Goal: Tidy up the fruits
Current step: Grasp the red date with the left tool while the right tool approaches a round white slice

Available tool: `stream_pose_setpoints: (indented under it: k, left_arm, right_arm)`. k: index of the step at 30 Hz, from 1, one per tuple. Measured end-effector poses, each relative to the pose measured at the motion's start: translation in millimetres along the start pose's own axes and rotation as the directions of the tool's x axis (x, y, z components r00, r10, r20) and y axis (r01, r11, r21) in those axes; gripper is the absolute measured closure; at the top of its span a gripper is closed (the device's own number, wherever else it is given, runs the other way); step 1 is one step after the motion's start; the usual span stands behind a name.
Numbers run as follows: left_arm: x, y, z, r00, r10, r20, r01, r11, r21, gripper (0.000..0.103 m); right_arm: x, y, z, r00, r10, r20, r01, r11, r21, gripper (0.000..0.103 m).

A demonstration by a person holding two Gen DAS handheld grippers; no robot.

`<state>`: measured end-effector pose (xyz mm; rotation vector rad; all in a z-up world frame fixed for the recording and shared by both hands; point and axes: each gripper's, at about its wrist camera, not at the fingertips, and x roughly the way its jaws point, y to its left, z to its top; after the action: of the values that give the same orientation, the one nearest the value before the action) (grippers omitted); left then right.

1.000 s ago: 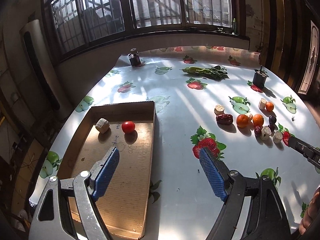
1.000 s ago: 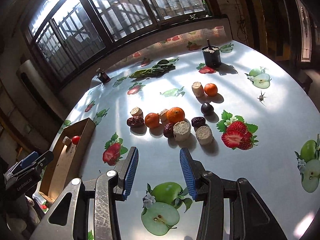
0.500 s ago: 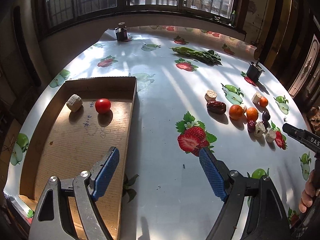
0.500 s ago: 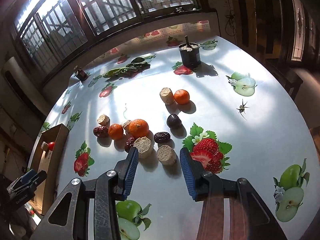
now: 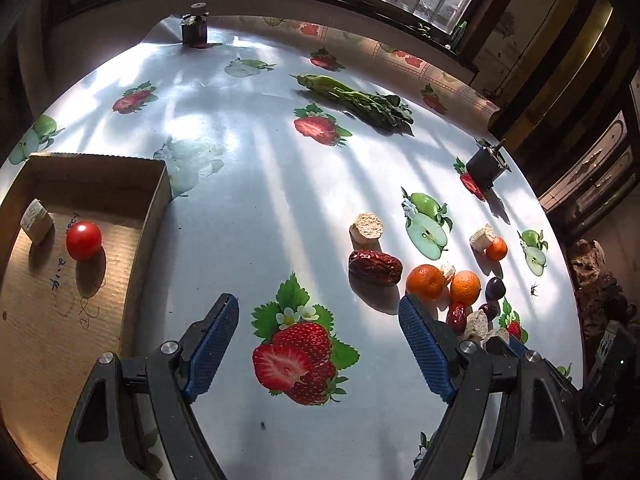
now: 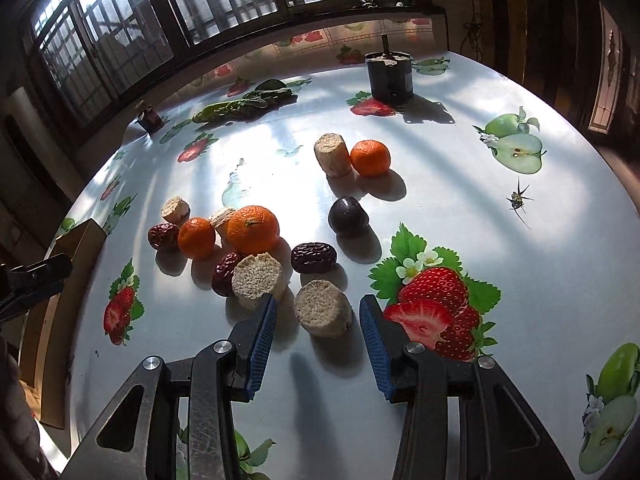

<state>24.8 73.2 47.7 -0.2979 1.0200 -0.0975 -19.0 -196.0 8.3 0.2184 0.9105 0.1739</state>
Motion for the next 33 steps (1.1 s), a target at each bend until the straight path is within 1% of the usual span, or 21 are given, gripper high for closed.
stream_pose_setpoints:
  k: [3, 6, 9, 11, 15, 17, 18, 19, 21, 23, 24, 25, 30, 33]
  left_arm:
    - [28, -9, 11, 0.999, -0.015, -0.031, 0.015, 1.000, -0.007, 0.022]
    - [49, -14, 18, 1.000, -0.008, -0.028, 0.009, 1.000, 0.005, 0.022]
    - [60, -20, 21, 1.000, -0.014, -0.021, 0.014, 1.000, 0.018, 0.022]
    - [64, -26, 18, 1.000, -0.012, -0.009, 0.013, 0.999, 0.047, 0.022]
    - [66, -40, 12, 0.999, 0.041, 0.018, -0.043, 0.990, 0.135, 0.022]
    - [66, -45, 9, 0.996, 0.080, 0.036, -0.085, 0.982, 0.167, 0.033]
    - [65, -48, 7, 0.994, 0.097, 0.047, -0.104, 0.976, 0.192, 0.052]
    - [65, -50, 5, 0.993, 0.110, 0.050, -0.119, 0.969, 0.216, 0.060]
    - [62, -51, 1, 0.994, 0.097, 0.044, -0.104, 0.969, 0.223, 0.060]
    - [58, -48, -2, 0.996, 0.083, 0.041, -0.090, 0.973, 0.212, 0.060]
    - [57, -47, -3, 0.996, 0.075, 0.038, -0.081, 0.976, 0.204, 0.060]
    - [55, -46, -4, 0.997, 0.068, 0.036, -0.073, 0.978, 0.196, 0.060]
    - [40, -39, -11, 0.999, 0.037, 0.031, -0.041, 0.987, 0.154, 0.060]
    - [22, -35, -17, 0.998, 0.025, 0.054, -0.032, 0.990, 0.139, 0.060]
  right_arm:
    - [1, -1, -1, 1.000, 0.020, 0.002, -0.020, 1.000, 0.011, 0.057]
    - [2, 3, -3, 1.000, 0.030, 0.006, -0.030, 1.000, 0.002, 0.057]
    - [1, 9, -5, 1.000, 0.023, 0.011, -0.023, 1.000, -0.021, 0.057]
    - [1, 11, -5, 1.000, 0.022, 0.014, -0.022, 0.999, -0.030, 0.057]
    - [3, 11, -5, 1.000, 0.025, 0.009, -0.025, 0.999, -0.028, 0.057]
    - [4, 10, -5, 1.000, 0.023, 0.008, -0.023, 0.999, -0.027, 0.057]
    - [4, 11, -5, 1.000, 0.020, 0.008, -0.020, 0.999, -0.031, 0.057]
    - [4, 12, -6, 1.000, 0.015, 0.009, -0.015, 0.999, -0.035, 0.057]
    - [5, 14, -6, 1.000, 0.000, 0.012, 0.001, 0.999, -0.046, 0.058]
    - [4, 16, -7, 1.000, -0.025, 0.018, 0.026, 0.998, -0.058, 0.064]
    - [4, 16, -8, 0.999, -0.034, 0.020, 0.035, 0.997, -0.062, 0.070]
    - [4, 16, -8, 0.999, -0.036, 0.023, 0.037, 0.997, -0.063, 0.072]
    - [3, 18, -9, 0.999, -0.022, 0.024, 0.023, 0.997, -0.069, 0.072]
    - [3, 19, -9, 1.000, -0.018, 0.025, 0.020, 0.997, -0.074, 0.072]
